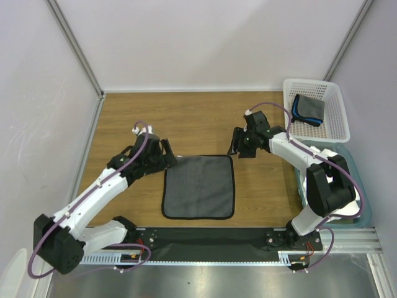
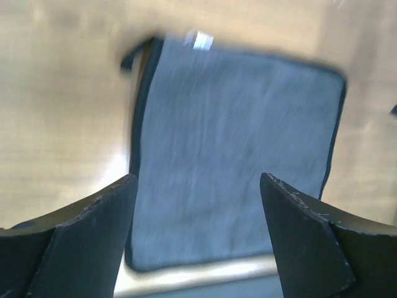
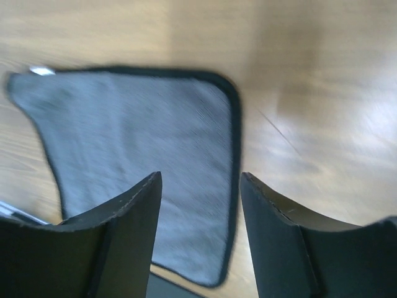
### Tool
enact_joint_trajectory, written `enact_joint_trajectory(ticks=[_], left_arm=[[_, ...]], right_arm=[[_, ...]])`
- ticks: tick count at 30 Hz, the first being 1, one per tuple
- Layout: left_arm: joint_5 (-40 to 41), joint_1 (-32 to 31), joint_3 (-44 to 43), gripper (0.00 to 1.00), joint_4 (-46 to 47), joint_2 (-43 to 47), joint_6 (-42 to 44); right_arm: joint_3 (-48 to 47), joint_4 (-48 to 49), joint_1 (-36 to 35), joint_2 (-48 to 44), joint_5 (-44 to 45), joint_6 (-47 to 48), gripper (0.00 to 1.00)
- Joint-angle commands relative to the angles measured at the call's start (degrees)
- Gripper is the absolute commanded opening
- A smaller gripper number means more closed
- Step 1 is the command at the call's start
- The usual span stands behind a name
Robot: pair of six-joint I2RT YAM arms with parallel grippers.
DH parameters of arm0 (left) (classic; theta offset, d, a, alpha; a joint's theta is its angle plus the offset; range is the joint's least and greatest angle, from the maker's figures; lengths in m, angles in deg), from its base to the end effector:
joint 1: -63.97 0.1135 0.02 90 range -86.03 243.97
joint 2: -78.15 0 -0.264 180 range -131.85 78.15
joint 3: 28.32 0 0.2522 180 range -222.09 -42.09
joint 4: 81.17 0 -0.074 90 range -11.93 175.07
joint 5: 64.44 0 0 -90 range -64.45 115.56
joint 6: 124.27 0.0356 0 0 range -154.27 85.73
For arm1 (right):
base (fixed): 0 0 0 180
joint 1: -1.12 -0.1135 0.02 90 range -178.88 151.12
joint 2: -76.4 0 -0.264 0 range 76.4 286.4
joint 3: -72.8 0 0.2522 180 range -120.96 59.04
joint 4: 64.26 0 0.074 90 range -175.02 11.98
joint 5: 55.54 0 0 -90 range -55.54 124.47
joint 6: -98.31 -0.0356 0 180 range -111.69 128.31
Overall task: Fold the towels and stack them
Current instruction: Flatten out the crumpled towel
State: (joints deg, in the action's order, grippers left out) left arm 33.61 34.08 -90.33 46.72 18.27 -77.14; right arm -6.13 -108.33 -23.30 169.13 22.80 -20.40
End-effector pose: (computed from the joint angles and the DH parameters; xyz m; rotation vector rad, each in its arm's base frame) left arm 0.1844 -0.1002 0.2676 -0.3422 2.4480 -0.3937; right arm 0.3024 0.1452 0.2249 0.0215 2.6697 0.5874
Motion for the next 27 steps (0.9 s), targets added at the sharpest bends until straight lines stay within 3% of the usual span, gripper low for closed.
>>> enact_joint_trajectory(ticks=[1,7,9,12,17,21,27], left_arm=[[3.9,-0.2,-2.3,0.84,11.3,-4.6,5.4],[5.0,0.0,-6.9,0.66,18.3,-18.0,7.2],[6.4,0.1,-10.3,0.59,17.4,-21.7,7.5],[8.9,1.1,-14.2,0.56,12.0,-27.7,6.1],[9.1,3.3,-13.5,0.57,12.0,-30.6,3.4],[8.2,4.6,-12.8,0.67,12.1,-32.1,0.7],[6.5,5.2,-11.8,0.70,14.2,-34.6,-1.1]], right_arm=[[1.6,11.7,-0.5,-0.4,-1.6,-2.6,0.57],[1.0,17.7,-0.9,4.8,-1.2,-4.2,0.48],[0.5,18.4,-1.4,5.7,-1.1,-4.6,0.44],[0.4,19.5,-2.3,7.4,-0.7,-5.2,0.42],[0.3,19.8,-3.0,9.6,0.2,-5.7,0.42],[-0.6,18.6,-3.0,10.7,0.5,-5.6,0.41],[-1.4,16.9,-2.8,10.5,1.5,-5.2,0.41]])
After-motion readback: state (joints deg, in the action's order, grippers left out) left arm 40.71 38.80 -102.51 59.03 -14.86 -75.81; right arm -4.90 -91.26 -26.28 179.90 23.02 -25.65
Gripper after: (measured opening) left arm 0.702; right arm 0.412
